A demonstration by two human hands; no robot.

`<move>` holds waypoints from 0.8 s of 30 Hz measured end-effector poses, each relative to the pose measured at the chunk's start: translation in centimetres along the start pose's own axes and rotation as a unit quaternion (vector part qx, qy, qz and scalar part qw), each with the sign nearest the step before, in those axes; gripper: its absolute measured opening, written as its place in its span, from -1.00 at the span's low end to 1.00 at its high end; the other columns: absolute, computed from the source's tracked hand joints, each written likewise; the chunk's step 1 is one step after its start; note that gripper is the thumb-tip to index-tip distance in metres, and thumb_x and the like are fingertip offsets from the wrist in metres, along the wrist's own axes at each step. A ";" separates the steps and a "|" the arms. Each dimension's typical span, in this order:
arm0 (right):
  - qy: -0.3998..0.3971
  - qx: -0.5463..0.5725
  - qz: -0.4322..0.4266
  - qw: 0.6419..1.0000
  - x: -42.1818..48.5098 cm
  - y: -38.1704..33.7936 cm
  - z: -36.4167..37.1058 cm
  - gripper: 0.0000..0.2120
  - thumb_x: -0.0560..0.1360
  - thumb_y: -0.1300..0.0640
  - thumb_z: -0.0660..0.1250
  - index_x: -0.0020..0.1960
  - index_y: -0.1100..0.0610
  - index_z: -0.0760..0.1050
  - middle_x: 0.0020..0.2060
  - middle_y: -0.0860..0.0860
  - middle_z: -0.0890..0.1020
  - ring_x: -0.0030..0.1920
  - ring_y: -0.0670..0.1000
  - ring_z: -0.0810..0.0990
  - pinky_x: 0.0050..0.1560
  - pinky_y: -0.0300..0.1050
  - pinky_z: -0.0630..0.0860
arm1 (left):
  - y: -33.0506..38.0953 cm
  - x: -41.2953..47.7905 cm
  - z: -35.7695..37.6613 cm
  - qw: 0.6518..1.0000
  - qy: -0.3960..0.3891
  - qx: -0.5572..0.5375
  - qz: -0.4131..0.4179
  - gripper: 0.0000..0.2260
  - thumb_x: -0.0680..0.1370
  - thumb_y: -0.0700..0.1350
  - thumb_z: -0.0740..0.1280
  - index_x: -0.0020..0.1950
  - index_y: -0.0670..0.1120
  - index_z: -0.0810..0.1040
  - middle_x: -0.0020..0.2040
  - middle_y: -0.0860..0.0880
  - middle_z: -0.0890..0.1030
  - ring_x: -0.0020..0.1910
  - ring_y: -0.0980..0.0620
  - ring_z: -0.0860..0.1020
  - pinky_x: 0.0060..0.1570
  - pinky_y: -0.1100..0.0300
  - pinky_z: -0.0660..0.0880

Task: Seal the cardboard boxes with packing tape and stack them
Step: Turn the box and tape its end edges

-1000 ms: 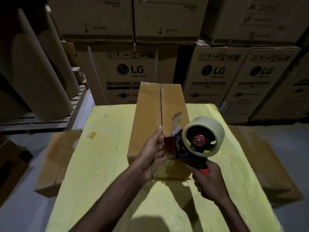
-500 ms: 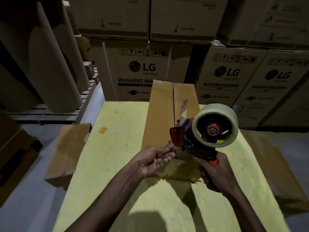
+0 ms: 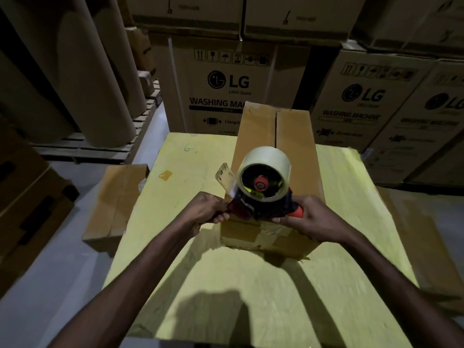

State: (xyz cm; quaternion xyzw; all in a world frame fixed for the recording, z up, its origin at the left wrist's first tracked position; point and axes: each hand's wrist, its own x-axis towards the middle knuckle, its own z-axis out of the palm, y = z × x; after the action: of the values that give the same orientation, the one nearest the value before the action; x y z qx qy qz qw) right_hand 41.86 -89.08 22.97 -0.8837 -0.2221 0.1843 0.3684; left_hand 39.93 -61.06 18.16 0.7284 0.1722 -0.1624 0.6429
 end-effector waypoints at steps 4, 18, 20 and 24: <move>-0.034 -0.014 0.005 0.999 0.3 0.4 -1.5 -0.60 0.45 -0.20 0.48 0.24 -0.12 0.61 0.04 -0.27 0.71 0.05 -0.23 0.66 0.01 -0.18 0.61 | -1.9 0.6 -2.5 0.999 0.054 -0.001 0.010 -0.84 0.58 -0.23 0.45 -0.18 -0.24 0.75 -0.42 -0.05 0.58 -0.49 0.11 0.42 -0.45 0.29 0.38; -0.016 -0.109 0.004 0.994 -3.5 2.2 -8.1 -0.80 0.44 0.05 0.57 -0.01 -0.03 0.60 -0.20 -0.34 0.66 -0.22 -0.20 0.65 -0.34 -0.37 0.47 | -3.3 1.5 -5.7 0.993 0.107 -0.013 0.052 -0.76 0.63 -0.08 0.41 -0.09 -0.22 0.74 -0.12 -0.11 0.75 -0.20 -0.02 0.63 -0.13 0.12 0.52; 0.000 -0.116 0.000 0.993 -4.2 2.3 -8.5 -0.65 0.37 -0.28 0.53 -0.04 -0.05 0.63 -0.19 -0.23 0.68 -0.22 -0.11 0.65 -0.34 -0.33 0.47 | -3.6 1.3 -5.0 0.993 0.100 -0.028 0.049 -0.77 0.61 -0.10 0.42 -0.12 -0.22 0.73 -0.18 -0.11 0.74 -0.25 -0.01 0.59 -0.16 0.13 0.49; 0.022 -0.070 0.010 0.997 -5.3 2.8 -8.9 -0.64 0.35 -0.35 0.49 -0.13 -0.07 0.65 -0.32 -0.06 0.66 -0.43 -0.10 0.55 -0.46 -0.32 0.38 | -4.1 1.5 -3.8 0.992 0.116 -0.013 0.053 -0.79 0.58 -0.07 0.43 -0.17 -0.14 0.77 -0.11 0.00 0.76 -0.09 0.03 0.66 -0.04 0.10 0.55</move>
State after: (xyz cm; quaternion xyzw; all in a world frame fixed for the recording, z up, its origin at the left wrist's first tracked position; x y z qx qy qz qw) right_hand 42.50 -98.68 27.69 -0.9132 -0.2178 0.1528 0.3088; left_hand 39.41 -56.77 14.38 0.7422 0.2083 -0.0403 0.6357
